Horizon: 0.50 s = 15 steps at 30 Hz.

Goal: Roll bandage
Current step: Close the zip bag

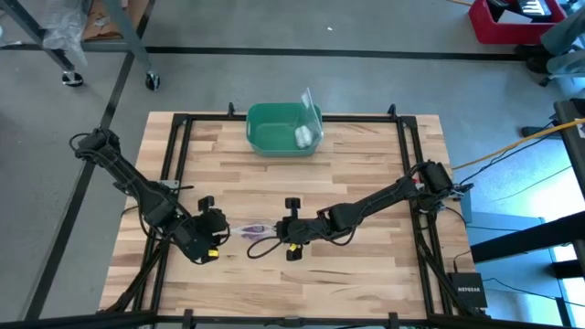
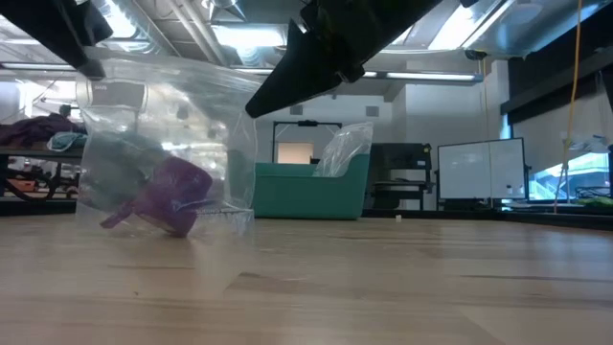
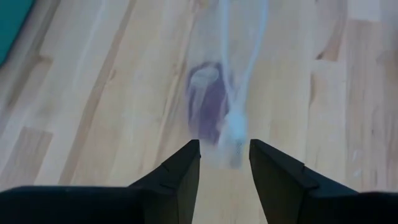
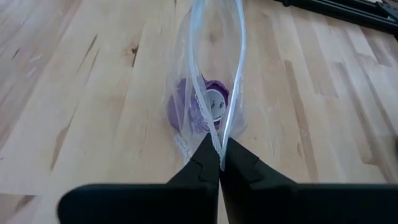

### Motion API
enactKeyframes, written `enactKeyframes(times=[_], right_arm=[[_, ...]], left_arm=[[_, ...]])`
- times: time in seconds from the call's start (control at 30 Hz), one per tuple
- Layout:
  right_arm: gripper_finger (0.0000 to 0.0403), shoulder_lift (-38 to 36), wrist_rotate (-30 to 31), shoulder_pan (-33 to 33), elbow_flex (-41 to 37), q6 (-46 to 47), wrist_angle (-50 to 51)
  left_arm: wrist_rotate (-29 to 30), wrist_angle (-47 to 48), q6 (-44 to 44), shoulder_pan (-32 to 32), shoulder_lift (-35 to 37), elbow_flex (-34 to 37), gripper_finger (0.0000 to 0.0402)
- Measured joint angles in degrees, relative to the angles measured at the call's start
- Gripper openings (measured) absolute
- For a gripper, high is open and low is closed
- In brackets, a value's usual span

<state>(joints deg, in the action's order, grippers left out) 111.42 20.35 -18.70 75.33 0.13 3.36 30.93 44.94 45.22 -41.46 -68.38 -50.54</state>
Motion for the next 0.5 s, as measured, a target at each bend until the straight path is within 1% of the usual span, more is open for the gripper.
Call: enactKeyframes(times=[0.33, 0.4, 0.5], right_arm=[[0.0005, 0.02, 0.01, 0.0, 0.0, 0.01, 0.06], [0.0006, 0.02, 0.0, 0.0, 0.0, 0.01, 0.02], [0.0006, 0.02, 0.01, 0.0, 0.0, 0.01, -0.02]], left_arm=[[-1.24, -0.01, -0.67, 1.5, 0.0, 0.0, 0.0126], [-1.39, 0.05, -1.12, 1.46, 0.0, 0.0, 0.0112], [-1.72, -0.27, -2.87, 1.5, 0.0, 0.0, 0.0076]])
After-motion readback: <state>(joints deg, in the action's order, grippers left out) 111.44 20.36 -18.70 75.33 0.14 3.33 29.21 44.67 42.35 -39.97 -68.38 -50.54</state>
